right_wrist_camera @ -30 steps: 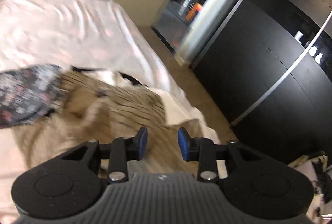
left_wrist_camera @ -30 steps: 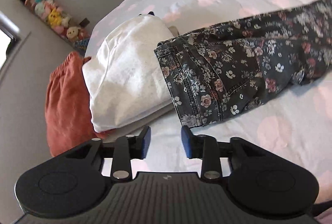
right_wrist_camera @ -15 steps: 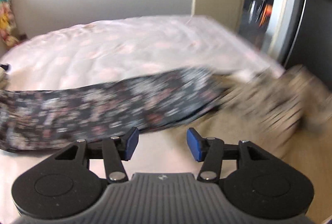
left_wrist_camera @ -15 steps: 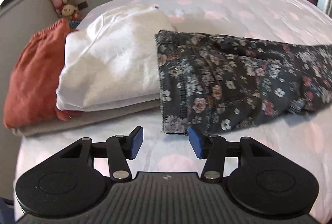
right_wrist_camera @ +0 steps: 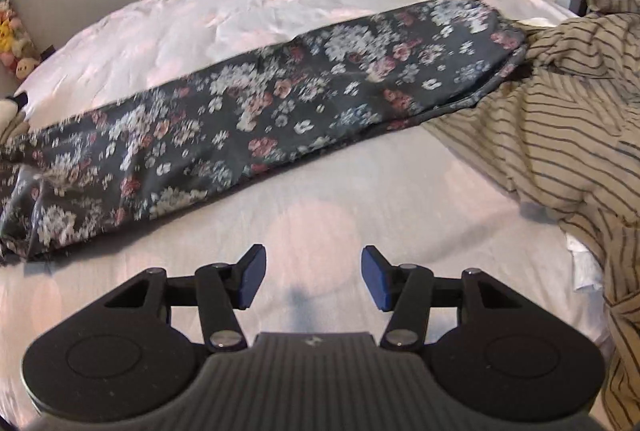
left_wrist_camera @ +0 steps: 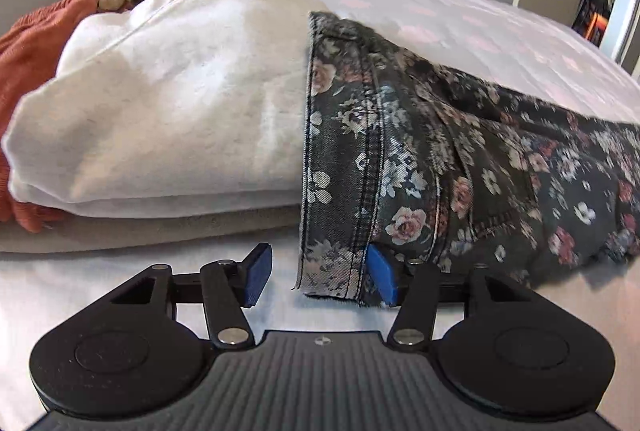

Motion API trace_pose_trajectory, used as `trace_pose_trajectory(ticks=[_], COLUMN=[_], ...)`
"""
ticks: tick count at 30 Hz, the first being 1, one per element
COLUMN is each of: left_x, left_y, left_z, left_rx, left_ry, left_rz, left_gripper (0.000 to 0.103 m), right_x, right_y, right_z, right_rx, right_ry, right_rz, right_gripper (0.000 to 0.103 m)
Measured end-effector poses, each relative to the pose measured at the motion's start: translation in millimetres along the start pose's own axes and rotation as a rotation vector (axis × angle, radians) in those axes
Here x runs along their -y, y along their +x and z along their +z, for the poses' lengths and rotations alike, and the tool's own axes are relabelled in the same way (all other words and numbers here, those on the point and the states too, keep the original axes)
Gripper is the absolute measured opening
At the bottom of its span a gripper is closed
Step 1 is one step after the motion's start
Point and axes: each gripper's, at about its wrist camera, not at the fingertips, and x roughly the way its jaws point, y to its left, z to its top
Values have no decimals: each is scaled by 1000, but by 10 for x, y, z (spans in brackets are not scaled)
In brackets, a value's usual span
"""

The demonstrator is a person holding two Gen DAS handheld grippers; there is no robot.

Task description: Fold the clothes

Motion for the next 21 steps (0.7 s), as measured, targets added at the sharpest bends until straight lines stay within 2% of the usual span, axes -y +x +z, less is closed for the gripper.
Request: trace_pose_trajectory(ticks=[3, 6, 9, 12, 15, 18, 19, 21], left_x=[-76, -217, -443, -594, -579, -538, -510, -438], left_y=[95, 137, 201, 234, 176, 84, 26, -111], left_z=[-1, -24, -132, -270, -280, -257, -239, -187], left_rx=[7, 2, -28, -13, -8, -14, -13, -7], left_ry=[-39, -129, -331, -519, -583, -624, -620, -589], left_rz=[-40, -115, -230, -299, -277, -235, -220, -187], left_gripper=[51, 51, 51, 51, 42, 24, 16, 12], right_x=[-61, -98, -122, -142, -168, -187, -183, -169], right_y=[104, 178, 239, 268, 288, 279, 270, 250], right_z=[-5, -12, -13, -22, -33, -37, -37, -37], right_rx=[-39, -63, -85, -92, -95, -94, -91, -85], right_ry=[-32, -48, -58, -64, -74, -84, -83, -74], right_rz=[-21, -32, -49, -65, -73, -81, -81, -79], right_gripper=[56, 56, 56, 56, 56, 56, 56, 56])
